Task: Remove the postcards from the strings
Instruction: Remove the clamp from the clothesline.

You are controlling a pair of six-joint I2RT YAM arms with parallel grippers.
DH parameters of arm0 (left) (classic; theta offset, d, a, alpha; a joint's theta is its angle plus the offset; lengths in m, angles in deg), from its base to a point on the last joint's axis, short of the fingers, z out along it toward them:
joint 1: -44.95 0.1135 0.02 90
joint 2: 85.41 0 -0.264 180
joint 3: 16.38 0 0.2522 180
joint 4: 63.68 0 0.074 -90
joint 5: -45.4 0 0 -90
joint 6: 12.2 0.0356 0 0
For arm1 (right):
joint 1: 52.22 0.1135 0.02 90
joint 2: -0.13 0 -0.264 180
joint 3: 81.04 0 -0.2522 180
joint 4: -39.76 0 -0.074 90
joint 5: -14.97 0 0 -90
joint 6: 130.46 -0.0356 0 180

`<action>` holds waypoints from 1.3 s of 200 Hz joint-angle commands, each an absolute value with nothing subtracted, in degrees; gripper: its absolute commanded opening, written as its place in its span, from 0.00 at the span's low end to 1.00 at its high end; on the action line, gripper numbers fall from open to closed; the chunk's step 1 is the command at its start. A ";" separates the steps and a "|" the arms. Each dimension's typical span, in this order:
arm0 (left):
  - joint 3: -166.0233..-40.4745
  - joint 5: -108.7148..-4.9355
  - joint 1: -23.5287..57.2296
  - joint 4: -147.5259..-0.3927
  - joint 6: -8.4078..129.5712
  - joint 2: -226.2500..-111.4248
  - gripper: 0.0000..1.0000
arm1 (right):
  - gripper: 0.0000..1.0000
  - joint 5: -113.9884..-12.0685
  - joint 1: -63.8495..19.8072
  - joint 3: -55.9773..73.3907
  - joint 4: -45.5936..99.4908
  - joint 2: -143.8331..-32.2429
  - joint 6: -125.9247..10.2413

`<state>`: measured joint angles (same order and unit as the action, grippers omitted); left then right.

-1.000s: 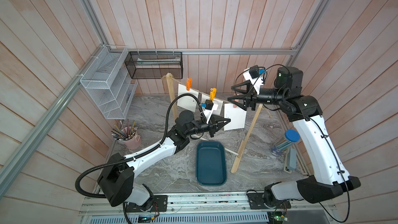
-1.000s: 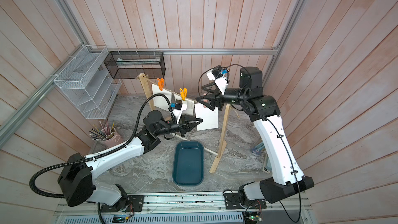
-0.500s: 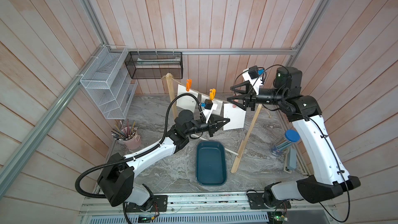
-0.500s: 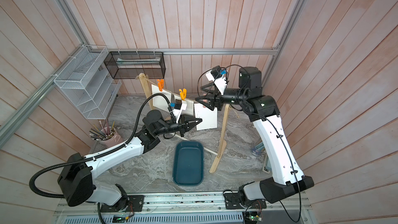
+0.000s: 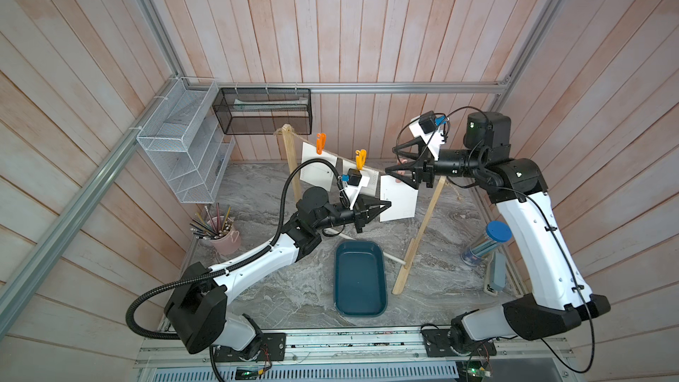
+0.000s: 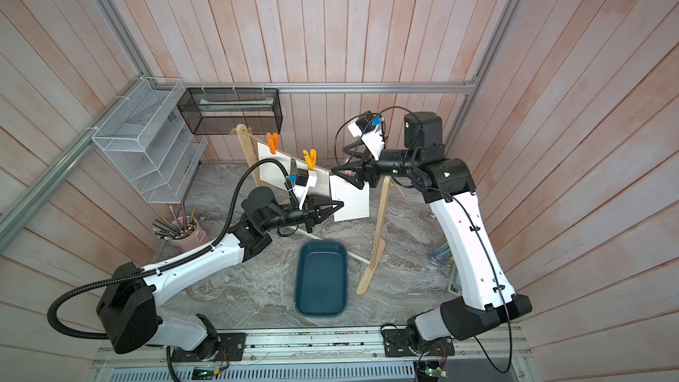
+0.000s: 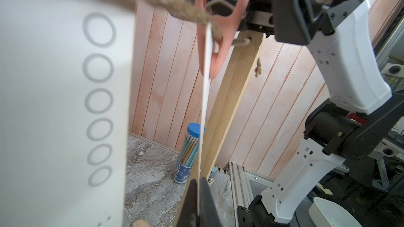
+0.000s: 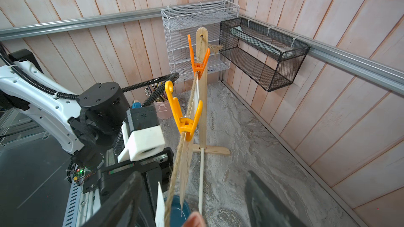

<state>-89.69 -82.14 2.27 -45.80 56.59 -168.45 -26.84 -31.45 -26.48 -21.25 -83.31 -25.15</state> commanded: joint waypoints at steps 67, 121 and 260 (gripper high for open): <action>-91.58 -83.36 3.20 -47.56 57.47 -166.87 0.00 | 0.57 -28.23 -30.60 -27.56 -26.84 -84.16 -23.05; -91.49 -83.27 3.29 -47.27 57.16 -166.85 0.00 | 0.39 -27.98 -30.34 -26.83 -26.67 -84.33 -23.15; -89.81 -83.42 3.44 -45.69 54.91 -166.39 0.00 | 0.00 -33.39 -29.99 -26.33 -19.62 -81.76 -28.25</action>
<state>-89.72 -82.33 3.06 -47.88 56.28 -168.08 -30.80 -30.53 -27.18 -22.16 -83.18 -25.54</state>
